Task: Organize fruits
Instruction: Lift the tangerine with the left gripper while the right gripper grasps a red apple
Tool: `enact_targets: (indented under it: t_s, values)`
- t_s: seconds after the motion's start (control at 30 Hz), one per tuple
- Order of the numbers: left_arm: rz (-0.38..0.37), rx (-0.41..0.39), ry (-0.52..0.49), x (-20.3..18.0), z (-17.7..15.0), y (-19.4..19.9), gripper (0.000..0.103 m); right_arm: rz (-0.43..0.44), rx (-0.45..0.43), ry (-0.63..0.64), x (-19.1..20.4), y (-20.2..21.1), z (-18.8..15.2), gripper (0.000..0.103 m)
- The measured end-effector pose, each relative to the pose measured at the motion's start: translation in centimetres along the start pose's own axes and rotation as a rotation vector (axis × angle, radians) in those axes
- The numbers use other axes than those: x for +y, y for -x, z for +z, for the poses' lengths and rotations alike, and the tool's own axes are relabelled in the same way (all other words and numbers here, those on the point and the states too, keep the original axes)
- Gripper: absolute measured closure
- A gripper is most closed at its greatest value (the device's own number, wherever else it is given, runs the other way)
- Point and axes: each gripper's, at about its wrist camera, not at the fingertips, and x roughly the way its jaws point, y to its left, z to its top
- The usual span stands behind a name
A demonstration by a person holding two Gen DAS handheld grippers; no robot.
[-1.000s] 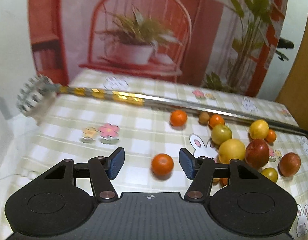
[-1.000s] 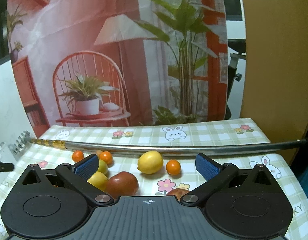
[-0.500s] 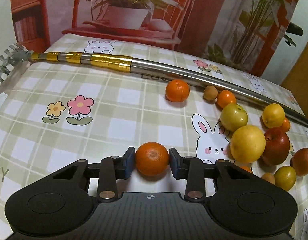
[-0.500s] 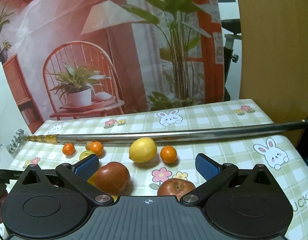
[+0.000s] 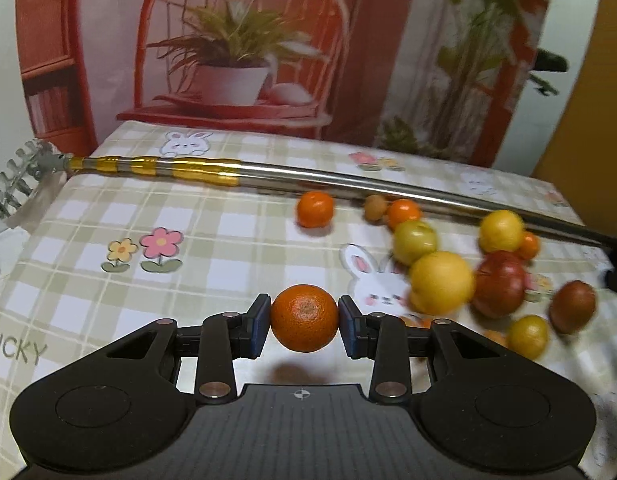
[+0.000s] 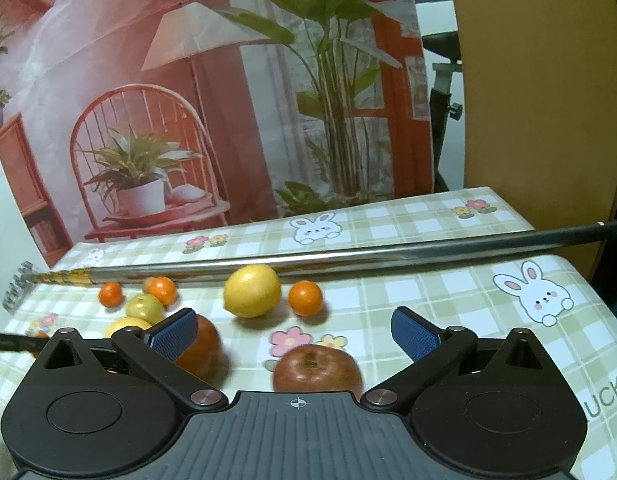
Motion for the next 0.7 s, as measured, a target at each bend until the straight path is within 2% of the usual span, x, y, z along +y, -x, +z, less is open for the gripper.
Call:
enact_targets:
  t_s: [0.17,0.3,0.47,0.7]
  values:
    - [-0.060,0.000,0.009,-1.5,-1.5,1.7,0.065,-0.022,-0.026,0.040,-0.9,-1.5,-2.0,0.001]
    - [-0.069,-0.001,-0.011,-2.6,-2.6,2.1,0.065,-0.015,-0.036,0.096,-0.8,-2.7,-3.7,0.005]
    - [-0.061,0.004,-0.042,-3.7,-3.3,2.1,0.065,0.001,-0.050,0.083,-0.7,-3.5,-4.6,0.005]
    - [-0.057,0.014,-0.046,-4.4,-3.8,1.7,0.065,0.014,-0.012,0.057,-0.8,-4.9,-4.8,0.022]
